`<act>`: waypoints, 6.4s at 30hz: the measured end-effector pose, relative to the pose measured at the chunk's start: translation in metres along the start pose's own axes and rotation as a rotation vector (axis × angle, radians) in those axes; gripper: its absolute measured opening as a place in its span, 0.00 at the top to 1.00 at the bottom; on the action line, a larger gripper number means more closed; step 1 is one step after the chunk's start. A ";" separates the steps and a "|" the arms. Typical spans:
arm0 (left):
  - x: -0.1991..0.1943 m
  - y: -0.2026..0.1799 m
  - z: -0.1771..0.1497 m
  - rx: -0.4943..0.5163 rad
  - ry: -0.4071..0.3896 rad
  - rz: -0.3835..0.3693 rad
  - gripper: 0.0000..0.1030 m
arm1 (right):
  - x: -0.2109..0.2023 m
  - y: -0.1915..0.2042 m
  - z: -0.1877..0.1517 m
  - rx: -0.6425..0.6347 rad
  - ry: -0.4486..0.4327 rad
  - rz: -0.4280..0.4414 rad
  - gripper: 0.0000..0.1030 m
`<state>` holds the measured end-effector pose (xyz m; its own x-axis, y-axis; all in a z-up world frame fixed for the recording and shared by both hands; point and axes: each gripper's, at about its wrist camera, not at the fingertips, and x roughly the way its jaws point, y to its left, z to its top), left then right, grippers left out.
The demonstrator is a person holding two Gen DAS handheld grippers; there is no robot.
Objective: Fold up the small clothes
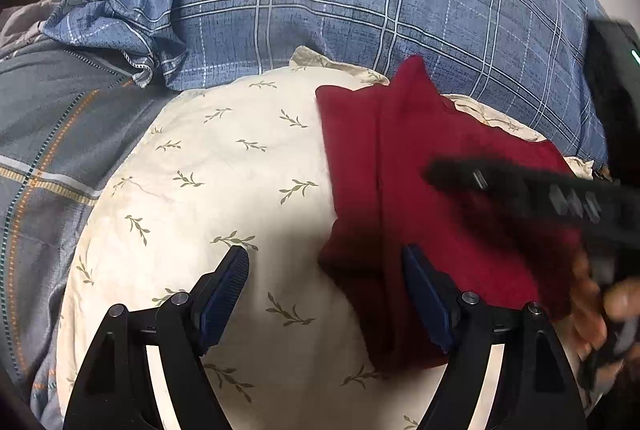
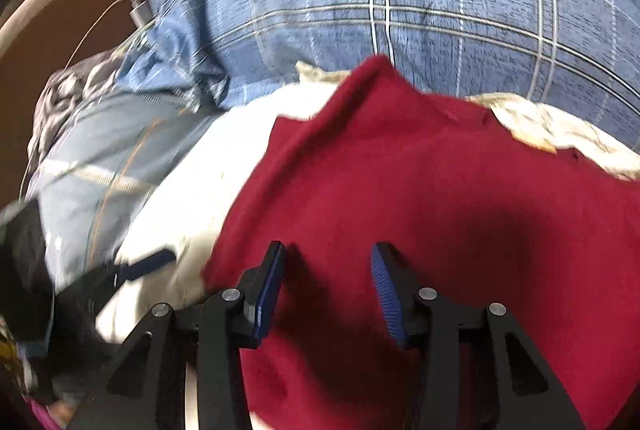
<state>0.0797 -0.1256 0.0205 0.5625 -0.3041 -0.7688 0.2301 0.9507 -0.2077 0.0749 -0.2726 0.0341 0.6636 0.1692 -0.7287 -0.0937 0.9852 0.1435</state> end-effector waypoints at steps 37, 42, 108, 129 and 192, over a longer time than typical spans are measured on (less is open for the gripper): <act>0.031 0.001 0.014 -0.104 -0.025 -0.283 0.20 | 0.011 0.004 0.043 -0.048 0.015 0.013 0.84; 0.031 0.005 0.013 -0.139 -0.058 -0.420 0.68 | 0.010 -0.004 0.044 -0.018 0.044 0.049 0.76; 0.018 -0.275 0.008 0.240 0.088 -0.440 0.81 | -0.133 -0.222 -0.013 0.200 -0.055 -0.197 0.83; -0.021 -0.201 -0.023 0.270 0.084 -0.210 0.38 | -0.147 -0.165 -0.119 0.053 -0.025 -0.194 0.65; 0.095 -0.201 0.043 0.130 0.222 -0.435 0.22 | -0.105 -0.259 -0.104 0.449 -0.216 0.084 0.42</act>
<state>0.1212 -0.3485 0.0150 0.2133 -0.6370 -0.7407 0.5104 0.7192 -0.4715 -0.0478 -0.5424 0.0040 0.8105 0.1911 -0.5537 0.1439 0.8513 0.5045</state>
